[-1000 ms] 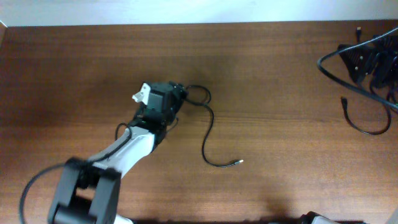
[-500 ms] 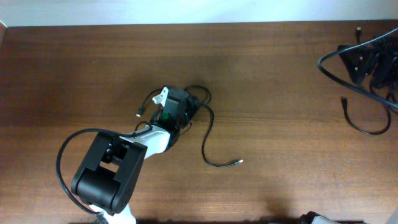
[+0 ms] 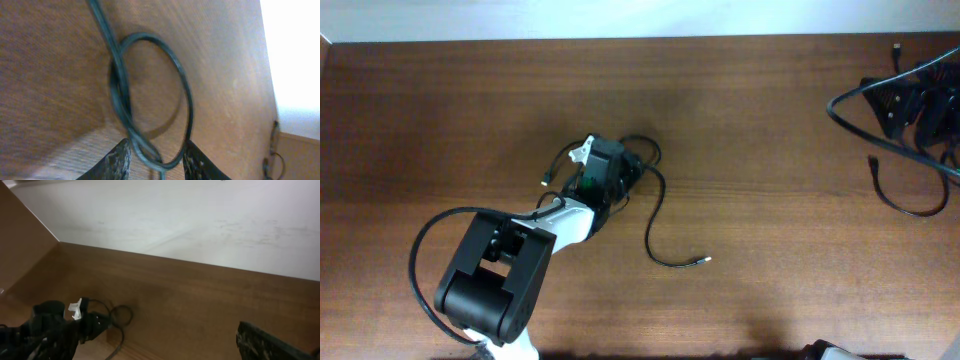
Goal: Untangle cables
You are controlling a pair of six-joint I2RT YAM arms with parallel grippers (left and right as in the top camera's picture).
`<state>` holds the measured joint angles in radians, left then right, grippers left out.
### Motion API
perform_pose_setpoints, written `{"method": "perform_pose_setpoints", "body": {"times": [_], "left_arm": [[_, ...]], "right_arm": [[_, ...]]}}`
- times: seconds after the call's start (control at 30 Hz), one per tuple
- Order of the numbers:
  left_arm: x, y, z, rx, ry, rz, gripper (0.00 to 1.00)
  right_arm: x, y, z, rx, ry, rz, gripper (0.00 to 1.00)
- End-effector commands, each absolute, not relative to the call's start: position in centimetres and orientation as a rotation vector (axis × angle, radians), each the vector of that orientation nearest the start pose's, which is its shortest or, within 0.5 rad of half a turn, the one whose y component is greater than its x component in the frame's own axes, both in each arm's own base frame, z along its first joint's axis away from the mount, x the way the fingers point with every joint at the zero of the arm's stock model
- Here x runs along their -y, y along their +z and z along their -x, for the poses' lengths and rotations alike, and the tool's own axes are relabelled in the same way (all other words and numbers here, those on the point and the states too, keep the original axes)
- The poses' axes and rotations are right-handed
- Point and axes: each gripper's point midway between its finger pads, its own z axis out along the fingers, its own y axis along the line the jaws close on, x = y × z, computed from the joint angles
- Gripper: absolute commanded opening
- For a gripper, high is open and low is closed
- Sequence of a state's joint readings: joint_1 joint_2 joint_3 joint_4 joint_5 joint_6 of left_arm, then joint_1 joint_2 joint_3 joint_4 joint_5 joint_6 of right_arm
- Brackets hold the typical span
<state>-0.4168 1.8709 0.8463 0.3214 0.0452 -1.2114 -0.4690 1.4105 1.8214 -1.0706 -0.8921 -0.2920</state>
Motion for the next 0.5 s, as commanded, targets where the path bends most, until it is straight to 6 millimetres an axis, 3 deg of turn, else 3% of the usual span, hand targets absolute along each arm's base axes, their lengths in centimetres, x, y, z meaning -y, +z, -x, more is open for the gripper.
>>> {"method": "perform_pose_setpoints", "body": {"times": [0.0, 0.03, 0.07, 0.13, 0.17, 0.47], "left_arm": [[18.7, 2.4, -42.4, -2.263, -0.794, 0.919, 0.24], [18.5, 2.4, -42.5, -2.257, -0.785, 0.923, 0.20], [18.0, 2.2, -42.4, -2.254, -0.750, 0.936, 0.25], [17.8, 1.9, -42.3, -2.261, -0.732, 0.942, 0.27], [17.5, 1.8, -42.3, -2.254, -0.713, 0.949, 0.34], [16.4, 1.6, -43.1, -2.196, -0.647, 0.973, 0.33]], "right_arm": [[2.4, 42.0, -34.5, -1.963, 0.502, 0.309, 0.99], [2.4, 42.0, -34.5, -1.963, 0.503, 0.310, 0.99], [2.4, 42.0, -34.5, -1.963, 0.503, 0.309, 0.99], [2.4, 42.0, -34.5, -1.963, 0.503, 0.309, 0.99], [2.4, 42.0, -34.5, -1.963, 0.503, 0.309, 0.99], [2.4, 42.0, -34.5, -1.963, 0.502, 0.309, 0.99]]}}
